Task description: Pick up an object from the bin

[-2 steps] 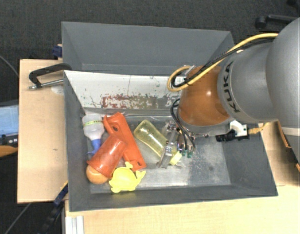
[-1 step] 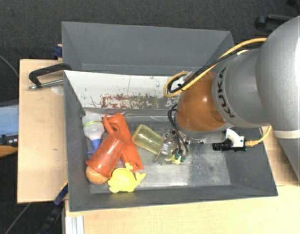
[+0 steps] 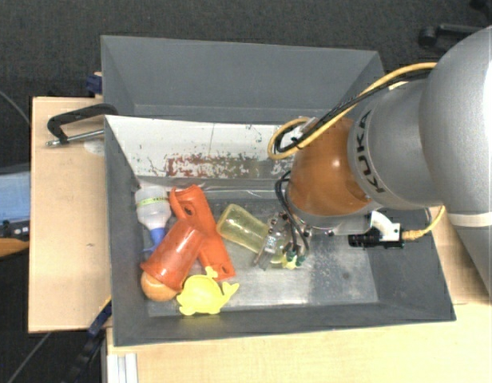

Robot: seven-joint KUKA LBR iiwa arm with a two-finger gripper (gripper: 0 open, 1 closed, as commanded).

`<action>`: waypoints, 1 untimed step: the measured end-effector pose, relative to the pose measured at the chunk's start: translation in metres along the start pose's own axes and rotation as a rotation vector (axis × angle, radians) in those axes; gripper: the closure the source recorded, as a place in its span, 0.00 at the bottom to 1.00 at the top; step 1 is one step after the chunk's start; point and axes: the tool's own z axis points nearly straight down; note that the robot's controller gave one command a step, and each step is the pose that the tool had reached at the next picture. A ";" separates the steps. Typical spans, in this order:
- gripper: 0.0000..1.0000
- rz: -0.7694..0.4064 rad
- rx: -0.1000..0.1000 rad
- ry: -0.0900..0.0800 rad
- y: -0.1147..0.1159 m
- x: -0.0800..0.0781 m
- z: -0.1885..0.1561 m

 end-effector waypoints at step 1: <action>1.00 0.000 0.001 0.002 0.000 0.001 -0.004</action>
Offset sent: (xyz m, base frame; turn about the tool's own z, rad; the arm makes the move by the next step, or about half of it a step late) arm 0.0000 -0.0001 0.1107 0.0000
